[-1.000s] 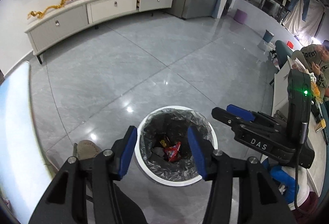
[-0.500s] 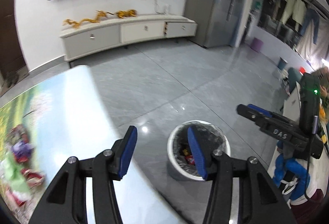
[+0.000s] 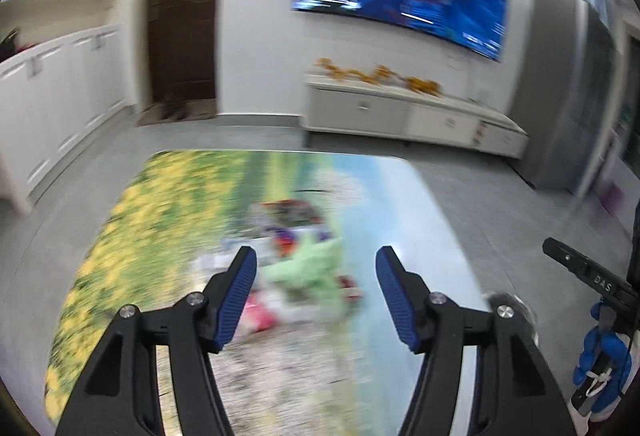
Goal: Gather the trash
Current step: 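Move both tools back over the remaining trash on the table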
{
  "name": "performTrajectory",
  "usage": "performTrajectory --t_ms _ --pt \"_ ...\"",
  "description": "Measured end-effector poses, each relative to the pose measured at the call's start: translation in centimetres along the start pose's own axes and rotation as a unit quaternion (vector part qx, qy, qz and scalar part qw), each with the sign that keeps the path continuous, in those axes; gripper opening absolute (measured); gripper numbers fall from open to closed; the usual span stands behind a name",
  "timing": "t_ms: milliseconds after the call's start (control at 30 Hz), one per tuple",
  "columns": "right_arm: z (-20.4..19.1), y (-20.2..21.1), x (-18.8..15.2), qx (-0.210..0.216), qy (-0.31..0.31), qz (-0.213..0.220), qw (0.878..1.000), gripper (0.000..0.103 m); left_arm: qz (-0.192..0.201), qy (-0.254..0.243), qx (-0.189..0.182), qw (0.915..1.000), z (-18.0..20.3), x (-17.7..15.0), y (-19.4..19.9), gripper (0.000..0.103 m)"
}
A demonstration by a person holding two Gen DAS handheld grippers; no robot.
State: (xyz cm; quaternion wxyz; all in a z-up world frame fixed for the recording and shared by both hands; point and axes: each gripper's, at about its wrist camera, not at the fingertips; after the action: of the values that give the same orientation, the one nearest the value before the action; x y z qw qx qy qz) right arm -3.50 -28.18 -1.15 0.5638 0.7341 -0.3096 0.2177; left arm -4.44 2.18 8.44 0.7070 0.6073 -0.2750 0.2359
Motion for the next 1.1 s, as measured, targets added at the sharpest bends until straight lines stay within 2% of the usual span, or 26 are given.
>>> performTrajectory --t_ms 133,333,433,733,1100 --pt "-4.6 -1.2 0.3 0.041 0.038 -0.009 0.998 0.052 0.009 0.038 0.029 0.9988 -3.8 -1.0 1.5 0.060" --pt "-9.0 -2.1 -0.3 0.081 0.079 -0.021 0.993 0.052 0.011 0.060 0.047 0.9970 -5.6 -2.0 2.4 0.060" --pt "-10.0 -2.0 -0.8 0.089 0.096 -0.025 0.991 0.057 0.008 0.068 0.048 0.9965 -6.1 -2.3 2.1 0.060" --pt "-11.6 -2.1 -1.0 0.101 0.126 -0.029 0.986 0.057 -0.013 0.085 0.051 0.9950 -7.2 -2.9 0.1 0.060" --pt "-13.3 -4.9 -0.9 0.126 0.150 -0.054 0.979 0.058 -0.054 0.110 0.041 0.9916 -9.2 -4.1 -3.7 0.060"
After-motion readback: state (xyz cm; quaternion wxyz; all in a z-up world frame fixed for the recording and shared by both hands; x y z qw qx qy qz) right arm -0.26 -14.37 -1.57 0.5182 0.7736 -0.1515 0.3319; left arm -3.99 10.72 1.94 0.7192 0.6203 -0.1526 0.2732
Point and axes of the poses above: each gripper's, at about its wrist camera, not at the fingertips, and y roughly against the way its jaws point, z to its right, x to its top, and after that the axes turned 10 degrees about -z, right-handed
